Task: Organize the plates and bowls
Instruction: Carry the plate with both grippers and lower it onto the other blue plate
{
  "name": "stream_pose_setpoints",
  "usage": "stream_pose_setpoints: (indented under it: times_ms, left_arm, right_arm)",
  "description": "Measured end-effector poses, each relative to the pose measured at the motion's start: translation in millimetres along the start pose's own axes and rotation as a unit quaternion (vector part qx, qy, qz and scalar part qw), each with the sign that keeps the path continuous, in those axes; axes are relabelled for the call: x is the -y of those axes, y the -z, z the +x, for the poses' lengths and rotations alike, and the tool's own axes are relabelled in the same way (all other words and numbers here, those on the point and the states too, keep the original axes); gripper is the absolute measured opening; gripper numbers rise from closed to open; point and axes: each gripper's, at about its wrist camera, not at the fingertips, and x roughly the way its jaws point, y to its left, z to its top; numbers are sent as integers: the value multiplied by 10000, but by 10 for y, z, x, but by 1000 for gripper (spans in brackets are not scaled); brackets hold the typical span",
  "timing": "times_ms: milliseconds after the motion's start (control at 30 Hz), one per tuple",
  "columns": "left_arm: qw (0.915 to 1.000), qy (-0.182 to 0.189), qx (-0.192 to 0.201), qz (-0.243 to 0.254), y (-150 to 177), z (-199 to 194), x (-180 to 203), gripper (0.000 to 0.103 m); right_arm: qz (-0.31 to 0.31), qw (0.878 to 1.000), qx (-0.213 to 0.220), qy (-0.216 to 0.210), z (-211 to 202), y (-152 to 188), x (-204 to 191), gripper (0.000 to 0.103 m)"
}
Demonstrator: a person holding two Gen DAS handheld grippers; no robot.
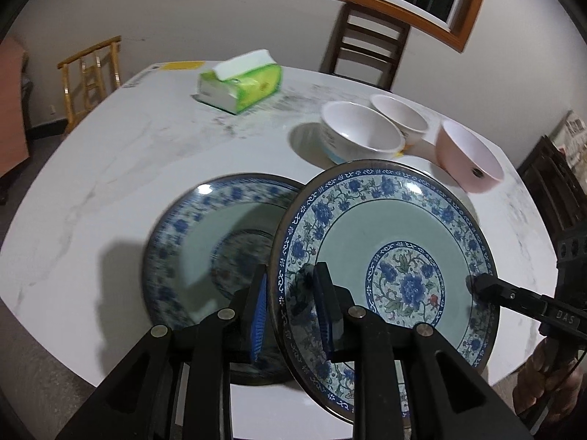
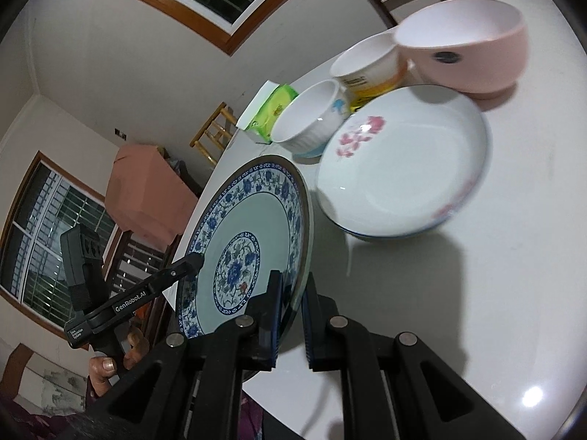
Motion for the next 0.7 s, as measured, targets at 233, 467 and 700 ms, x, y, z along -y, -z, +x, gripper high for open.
stream_pose_setpoints:
  times_ms: [233, 467, 700]
  left_arm:
    - [9996, -217, 77, -183, -56, 57, -262, 23]
    - [9987, -321, 59, -385, -83, 137, -492, 23]
    - [9977, -375, 18, -563, -83, 203, -650, 23]
  right_arm:
    - [-89, 9998, -153, -18, 282, -105, -172, 10]
    - [-131, 9995, -287, -29, 473, -125, -283, 10]
    - [-151, 9991, -392, -22, 564, -138, -326, 10]
